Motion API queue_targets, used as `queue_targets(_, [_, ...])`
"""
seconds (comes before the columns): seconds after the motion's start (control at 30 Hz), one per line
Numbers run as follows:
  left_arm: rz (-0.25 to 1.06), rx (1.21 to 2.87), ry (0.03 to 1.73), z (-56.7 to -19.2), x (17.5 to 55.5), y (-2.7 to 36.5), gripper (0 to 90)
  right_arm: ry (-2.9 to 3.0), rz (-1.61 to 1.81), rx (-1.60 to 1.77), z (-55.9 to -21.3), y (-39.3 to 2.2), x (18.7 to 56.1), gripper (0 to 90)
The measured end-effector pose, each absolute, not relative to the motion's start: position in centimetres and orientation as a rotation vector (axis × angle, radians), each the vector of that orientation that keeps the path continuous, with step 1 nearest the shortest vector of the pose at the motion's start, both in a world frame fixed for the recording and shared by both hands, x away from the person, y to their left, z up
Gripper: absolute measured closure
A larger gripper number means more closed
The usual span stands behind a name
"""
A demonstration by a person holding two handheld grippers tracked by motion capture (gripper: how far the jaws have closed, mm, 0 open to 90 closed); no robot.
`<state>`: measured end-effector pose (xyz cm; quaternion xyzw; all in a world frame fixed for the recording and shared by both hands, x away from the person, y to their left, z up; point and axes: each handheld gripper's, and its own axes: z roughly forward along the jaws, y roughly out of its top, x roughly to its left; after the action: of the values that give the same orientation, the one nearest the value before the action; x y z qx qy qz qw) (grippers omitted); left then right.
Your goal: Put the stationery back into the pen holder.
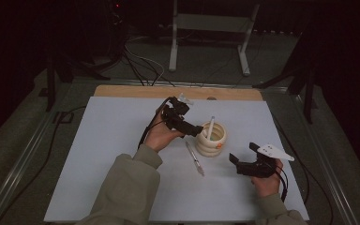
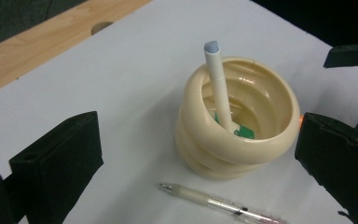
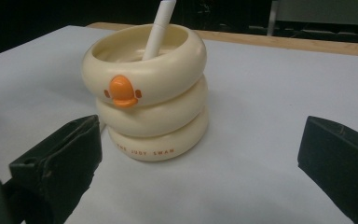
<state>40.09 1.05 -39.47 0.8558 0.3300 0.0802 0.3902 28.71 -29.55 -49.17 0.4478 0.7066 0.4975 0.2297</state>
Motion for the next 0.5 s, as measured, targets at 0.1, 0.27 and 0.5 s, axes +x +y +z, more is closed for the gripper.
queue_targets(0.1, [0.222,2.155,0.824,-39.3,39.8,1.5,1.2,1.944,1.369,1.233,-49.2,-29.6,28.7,0.3])
queue_targets(0.27, [0.240,2.140,0.807,-39.1,39.6,2.5,2.0,1.945,1.369,1.233,-49.2,-29.5,28.7,0.3])
queue_targets(0.5, [0.289,2.080,0.844,-38.8,39.4,4.4,2.6,1.945,1.369,1.233,-49.2,-29.5,28.7,0.3])
